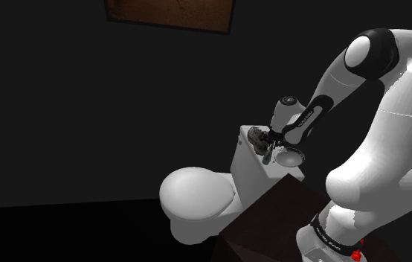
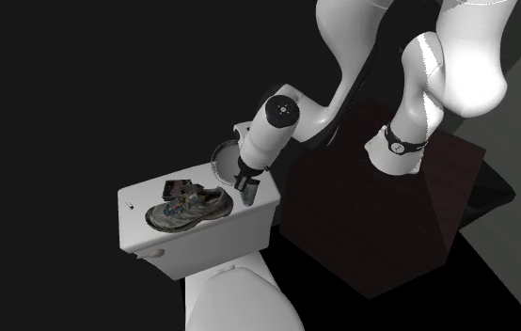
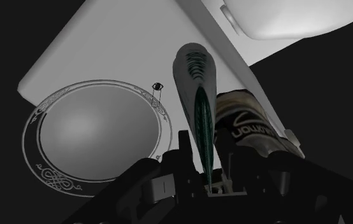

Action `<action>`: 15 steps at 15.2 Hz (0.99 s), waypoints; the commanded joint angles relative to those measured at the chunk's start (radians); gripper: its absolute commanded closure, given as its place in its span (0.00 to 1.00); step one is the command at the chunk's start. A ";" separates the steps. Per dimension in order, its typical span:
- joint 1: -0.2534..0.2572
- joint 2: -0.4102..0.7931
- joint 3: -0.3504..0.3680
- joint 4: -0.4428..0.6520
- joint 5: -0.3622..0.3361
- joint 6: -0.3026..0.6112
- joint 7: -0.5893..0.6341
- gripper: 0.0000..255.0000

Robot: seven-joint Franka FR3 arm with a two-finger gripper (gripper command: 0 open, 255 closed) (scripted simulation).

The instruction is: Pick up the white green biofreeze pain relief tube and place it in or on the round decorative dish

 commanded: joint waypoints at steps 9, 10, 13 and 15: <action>-0.053 -0.123 0.078 -0.040 0.166 -0.080 -0.163 1.00; -0.057 -0.137 0.085 -0.044 0.186 -0.090 -0.182 1.00; -0.065 -0.181 0.104 -0.052 0.247 -0.122 -0.238 1.00; -0.068 -0.209 0.113 -0.056 0.285 -0.144 -0.273 1.00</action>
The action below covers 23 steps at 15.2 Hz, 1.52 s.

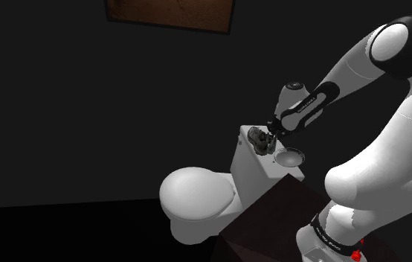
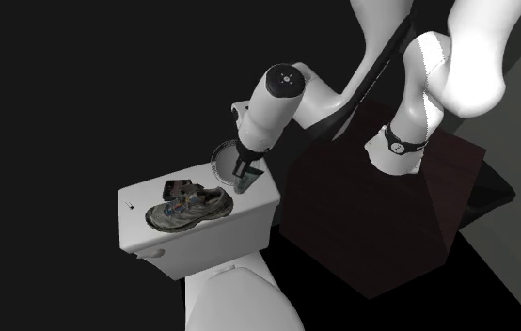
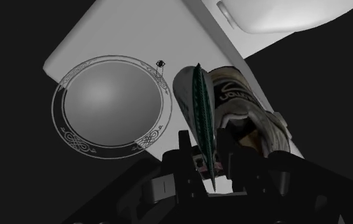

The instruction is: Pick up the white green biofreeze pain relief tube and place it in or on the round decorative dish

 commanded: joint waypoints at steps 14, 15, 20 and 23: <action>-0.038 -0.155 -0.035 0.011 0.227 -0.124 -0.312 1.00; -0.047 -0.158 -0.050 0.017 0.243 -0.127 -0.351 1.00; -0.090 -0.162 -0.125 0.066 0.327 -0.149 -0.546 1.00; -0.111 -0.144 -0.162 0.099 0.369 -0.152 -0.641 1.00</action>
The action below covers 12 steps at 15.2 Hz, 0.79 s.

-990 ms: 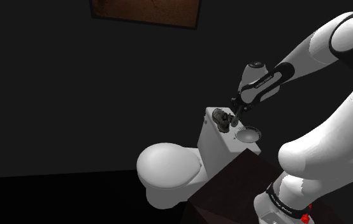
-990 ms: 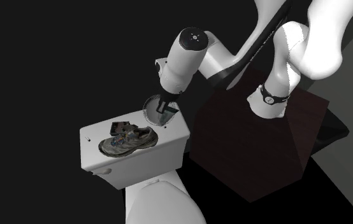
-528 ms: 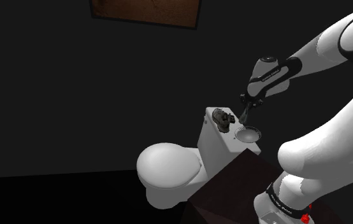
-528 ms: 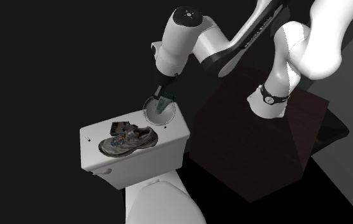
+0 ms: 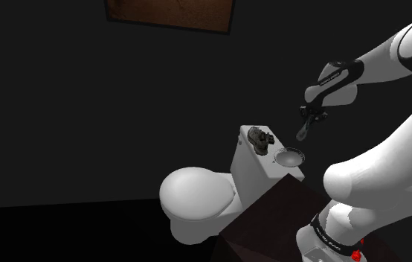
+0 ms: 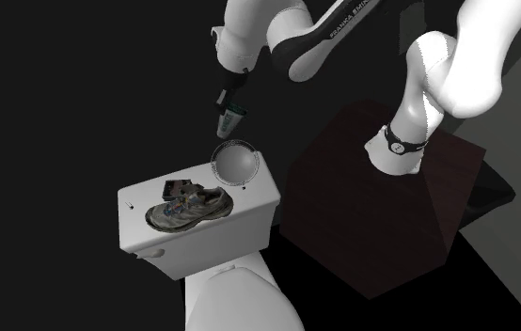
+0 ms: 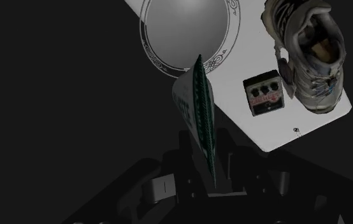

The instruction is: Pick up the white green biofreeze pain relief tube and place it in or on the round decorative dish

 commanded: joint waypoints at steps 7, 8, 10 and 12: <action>-0.012 0.089 -0.014 -0.010 -0.015 0.102 0.003 1.00; -0.012 0.100 -0.015 -0.012 -0.019 0.115 0.008 1.00; -0.013 0.124 -0.017 -0.017 -0.029 0.143 0.019 1.00; -0.013 0.148 -0.019 -0.020 -0.040 0.170 0.031 1.00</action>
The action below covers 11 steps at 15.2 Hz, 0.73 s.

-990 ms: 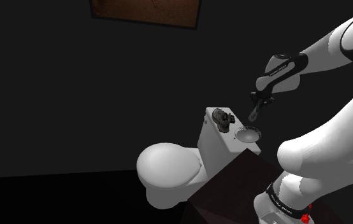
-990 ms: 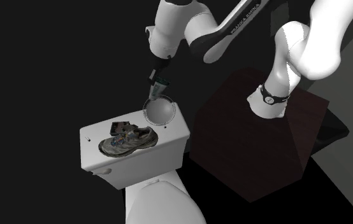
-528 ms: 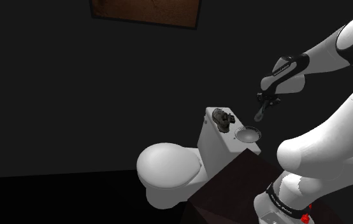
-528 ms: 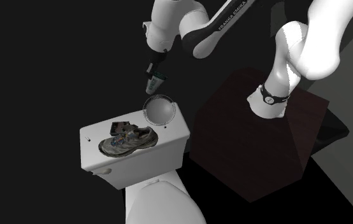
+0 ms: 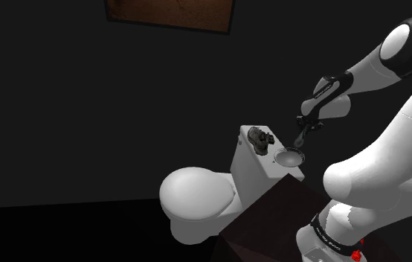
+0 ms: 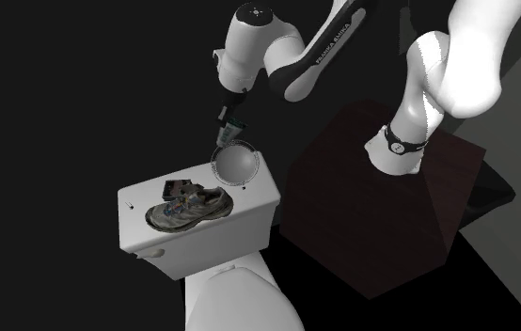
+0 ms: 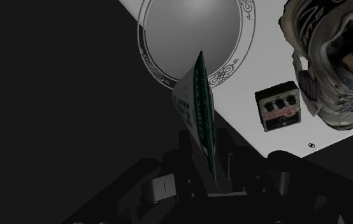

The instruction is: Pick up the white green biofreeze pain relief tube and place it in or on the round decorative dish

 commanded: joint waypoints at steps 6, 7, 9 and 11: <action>0.003 0.087 -0.015 -0.007 -0.043 0.095 0.045 1.00; 0.004 0.101 -0.018 -0.006 -0.049 0.108 0.053 1.00; 0.009 0.128 -0.026 -0.005 -0.063 0.134 0.068 1.00; 0.012 0.143 -0.031 -0.004 -0.069 0.148 0.075 1.00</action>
